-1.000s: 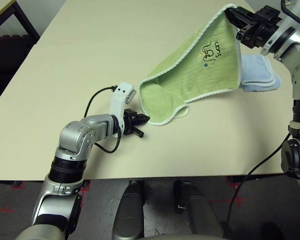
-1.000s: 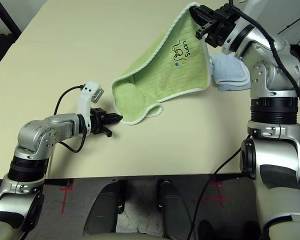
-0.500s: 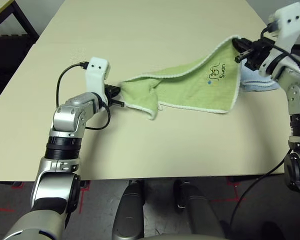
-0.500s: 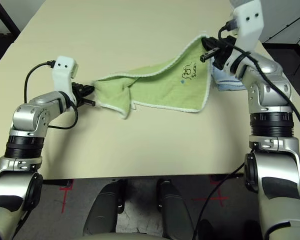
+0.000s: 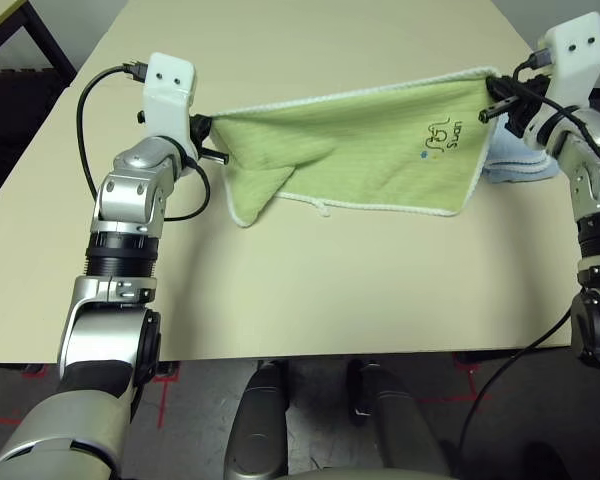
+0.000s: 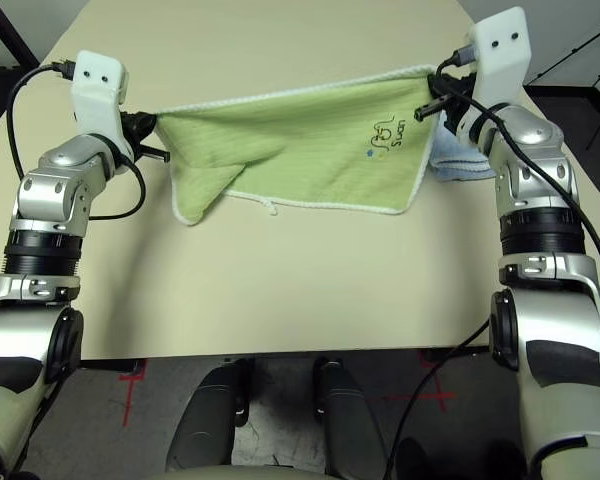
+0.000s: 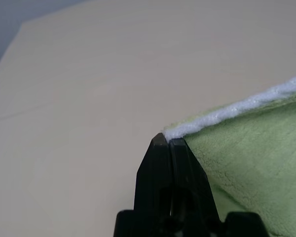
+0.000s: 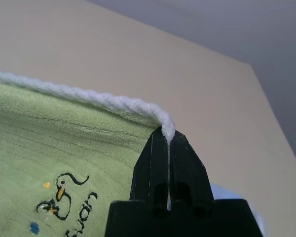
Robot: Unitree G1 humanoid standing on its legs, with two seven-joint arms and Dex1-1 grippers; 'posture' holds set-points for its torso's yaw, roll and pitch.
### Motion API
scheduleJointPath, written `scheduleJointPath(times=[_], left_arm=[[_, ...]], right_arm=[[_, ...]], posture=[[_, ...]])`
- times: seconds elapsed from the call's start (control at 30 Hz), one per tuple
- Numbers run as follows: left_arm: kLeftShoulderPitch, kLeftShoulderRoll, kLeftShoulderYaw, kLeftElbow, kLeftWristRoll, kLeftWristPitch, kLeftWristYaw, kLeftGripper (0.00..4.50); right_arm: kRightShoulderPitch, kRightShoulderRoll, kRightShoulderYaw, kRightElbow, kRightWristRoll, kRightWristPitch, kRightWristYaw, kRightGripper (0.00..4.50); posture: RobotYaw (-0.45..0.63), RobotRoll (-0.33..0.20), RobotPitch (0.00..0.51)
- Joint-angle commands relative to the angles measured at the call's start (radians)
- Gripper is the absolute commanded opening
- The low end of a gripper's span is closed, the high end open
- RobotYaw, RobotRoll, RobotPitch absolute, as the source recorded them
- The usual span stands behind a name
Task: Fold the towel and set it aside.
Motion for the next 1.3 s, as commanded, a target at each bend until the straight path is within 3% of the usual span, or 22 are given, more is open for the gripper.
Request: scheduleJointPath(times=[0.03, 0.4, 0.83, 1.3], left_arm=[[-0.047, 0.028, 0.010, 0.080, 0.044, -0.052, 0.013, 0.03], [-0.189, 0.063, 0.031, 0.286, 0.104, -0.239, 0.097, 0.03], [-0.226, 0.102, 0.033, 0.362, 0.120, -0.272, 0.128, 0.03], [-0.388, 0.038, -0.015, 0.703, 0.162, -0.439, 0.167, 0.03]], right_arm=[[-0.038, -0.045, -0.021, 0.083, -0.027, -0.051, -0.038, 0.00], [-0.171, -0.031, -0.017, 0.248, -0.057, -0.201, -0.079, 0.00], [-0.072, -0.028, -0.021, 0.035, 0.013, -0.024, 0.060, 0.00], [-0.283, -0.024, 0.072, 0.525, -0.120, -0.213, -0.053, 0.00]], posture=[[0.16, 0.000, 0.183], [0.17, 0.000, 0.186], [0.16, 0.000, 0.201], [0.17, 0.000, 0.207]])
